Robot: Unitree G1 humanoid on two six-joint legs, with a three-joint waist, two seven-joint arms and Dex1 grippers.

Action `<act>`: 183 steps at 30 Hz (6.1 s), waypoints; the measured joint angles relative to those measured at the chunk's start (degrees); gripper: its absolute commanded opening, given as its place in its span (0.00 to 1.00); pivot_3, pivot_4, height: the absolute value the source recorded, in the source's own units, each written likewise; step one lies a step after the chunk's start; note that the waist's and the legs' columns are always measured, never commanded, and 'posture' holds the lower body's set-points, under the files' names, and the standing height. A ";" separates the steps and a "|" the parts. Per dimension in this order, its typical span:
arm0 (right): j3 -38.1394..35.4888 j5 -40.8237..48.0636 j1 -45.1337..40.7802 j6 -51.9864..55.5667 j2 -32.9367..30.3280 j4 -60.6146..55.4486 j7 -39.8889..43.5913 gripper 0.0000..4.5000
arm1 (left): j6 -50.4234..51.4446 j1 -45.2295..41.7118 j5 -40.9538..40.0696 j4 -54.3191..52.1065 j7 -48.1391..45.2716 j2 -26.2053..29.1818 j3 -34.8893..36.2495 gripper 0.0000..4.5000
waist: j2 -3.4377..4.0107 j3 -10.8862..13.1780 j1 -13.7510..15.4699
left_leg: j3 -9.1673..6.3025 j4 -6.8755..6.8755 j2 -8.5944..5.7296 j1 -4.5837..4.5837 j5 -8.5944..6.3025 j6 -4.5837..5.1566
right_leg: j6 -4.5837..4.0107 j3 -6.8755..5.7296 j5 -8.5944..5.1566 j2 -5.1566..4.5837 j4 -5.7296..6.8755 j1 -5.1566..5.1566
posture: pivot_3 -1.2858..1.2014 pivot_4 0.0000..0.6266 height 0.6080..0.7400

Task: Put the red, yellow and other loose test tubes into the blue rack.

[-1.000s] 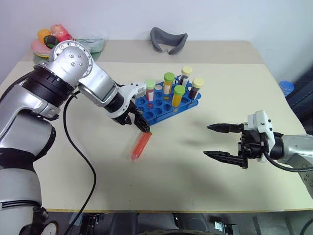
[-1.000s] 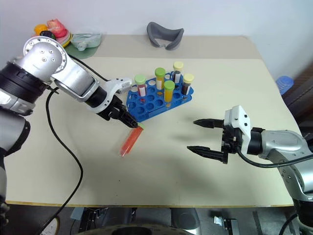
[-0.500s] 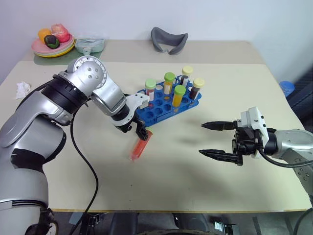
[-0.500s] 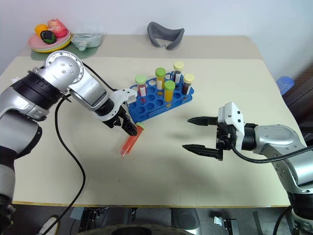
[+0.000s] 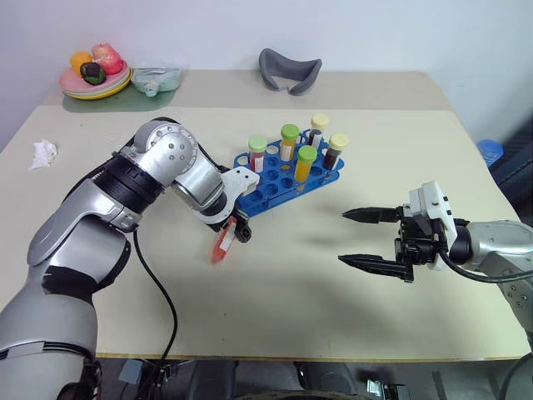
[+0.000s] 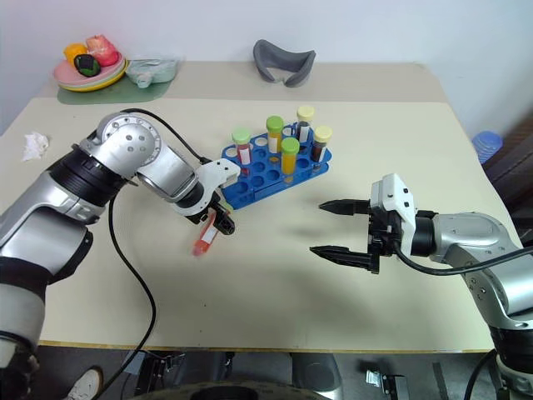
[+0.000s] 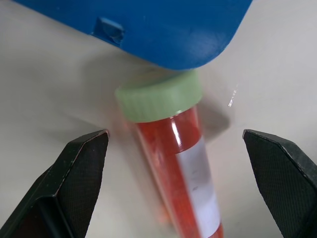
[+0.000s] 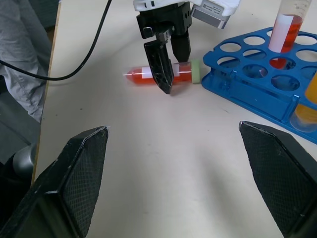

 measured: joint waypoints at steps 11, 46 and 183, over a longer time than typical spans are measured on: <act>0.02 0.03 -1.13 0.19 -0.02 0.00 0.03 0.96 | 0.00 1.13 -4.06 4.90 9.73 -1.00 3.98 0.28 | 0.00 0.00 -0.02 | -0.01 -0.01 0.00 -0.03 0.00 0.00 | 0.00 0.00 0.00 0.00 0.02 -0.07 | 0.52 0.24 1.00; -5.02 1.06 1.94 1.67 6.03 1.24 -7.61 0.96 | -51.89 48.37 27.45 -44.55 -24.35 9.13 47.84 0.19 | 0.01 -0.02 0.56 | 0.18 -0.18 0.02 0.00 0.19 -0.34 | -0.05 0.11 -0.02 -0.03 0.15 -0.19 | 0.52 0.24 1.00; -14.03 -12.45 28.27 -26.82 18.46 1.73 -16.81 0.96 | -74.71 82.87 55.66 -48.51 -63.60 -4.54 60.05 0.99 | 0.06 -0.11 1.21 | 0.15 -0.45 0.12 0.83 -0.02 0.01 | -0.09 0.04 -0.04 0.00 -0.37 0.77 | 0.52 0.24 1.00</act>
